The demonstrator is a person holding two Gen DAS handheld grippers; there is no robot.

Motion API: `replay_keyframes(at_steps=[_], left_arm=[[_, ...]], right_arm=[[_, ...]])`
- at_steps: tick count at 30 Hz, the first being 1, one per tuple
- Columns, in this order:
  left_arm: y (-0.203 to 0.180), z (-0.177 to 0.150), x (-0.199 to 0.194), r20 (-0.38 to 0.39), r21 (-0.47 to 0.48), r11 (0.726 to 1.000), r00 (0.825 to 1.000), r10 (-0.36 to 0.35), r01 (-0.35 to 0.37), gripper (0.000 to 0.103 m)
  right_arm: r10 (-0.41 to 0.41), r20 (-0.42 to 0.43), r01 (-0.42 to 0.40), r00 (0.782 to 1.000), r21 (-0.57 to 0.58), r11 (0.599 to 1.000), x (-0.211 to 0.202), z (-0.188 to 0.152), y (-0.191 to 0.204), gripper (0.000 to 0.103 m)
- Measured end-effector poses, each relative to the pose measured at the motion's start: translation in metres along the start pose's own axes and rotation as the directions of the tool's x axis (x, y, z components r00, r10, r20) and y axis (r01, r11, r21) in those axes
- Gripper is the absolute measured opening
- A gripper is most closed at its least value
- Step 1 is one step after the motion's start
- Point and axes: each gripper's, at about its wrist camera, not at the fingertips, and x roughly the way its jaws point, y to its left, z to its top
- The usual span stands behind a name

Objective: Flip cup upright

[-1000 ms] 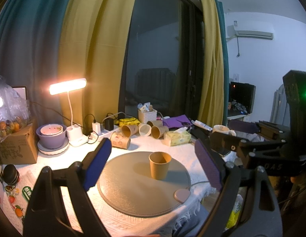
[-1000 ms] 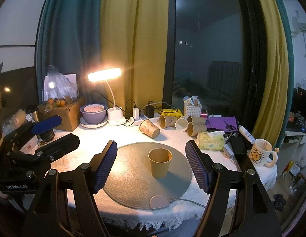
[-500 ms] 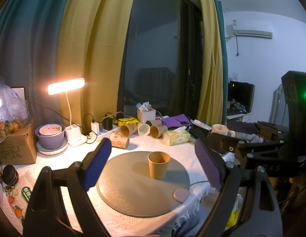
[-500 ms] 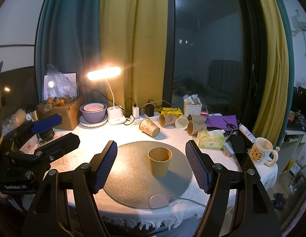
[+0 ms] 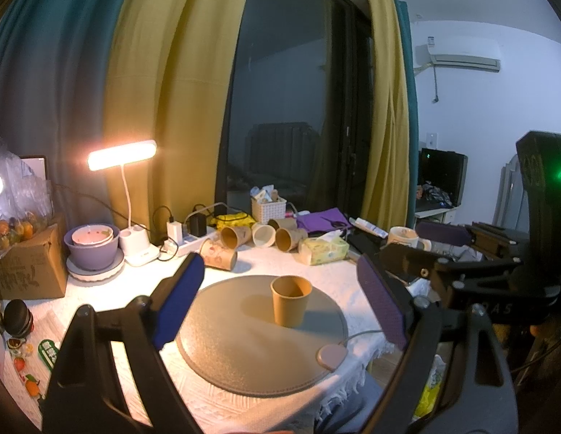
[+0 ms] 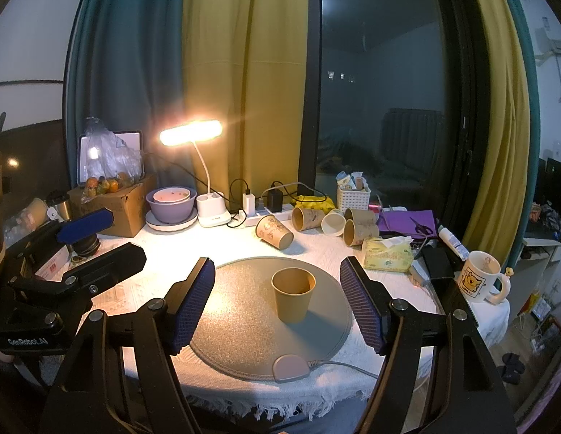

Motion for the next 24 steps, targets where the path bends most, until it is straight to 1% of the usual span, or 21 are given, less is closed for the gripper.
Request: replay_keyframes(at_steps=[9,20,24], left_arm=[[0.0026,0.0007,0.0006,-0.001,-0.001,1.0,1.0,-0.001,0.001,0.087],[0.0035,0.0013,0.001,0.0,-0.002,1.0,1.0,-0.002,0.002,0.087],[-0.0028,-0.0045,-0.0023,0.009,-0.007,1.0,1.0,-0.005,0.005,0.087]], right_arm=[[0.004,-0.003,-0.004,1.0,-0.004,1.0,-0.0027,-0.0056,0.002,0.075],[0.004,-0.005,-0.004,1.0,-0.004,1.0,-0.0002,-0.0029,0.0016,0.075],[0.003,-0.005,-0.003,1.0,-0.005,1.0,-0.0017,-0.0041,0.0025,0.075]])
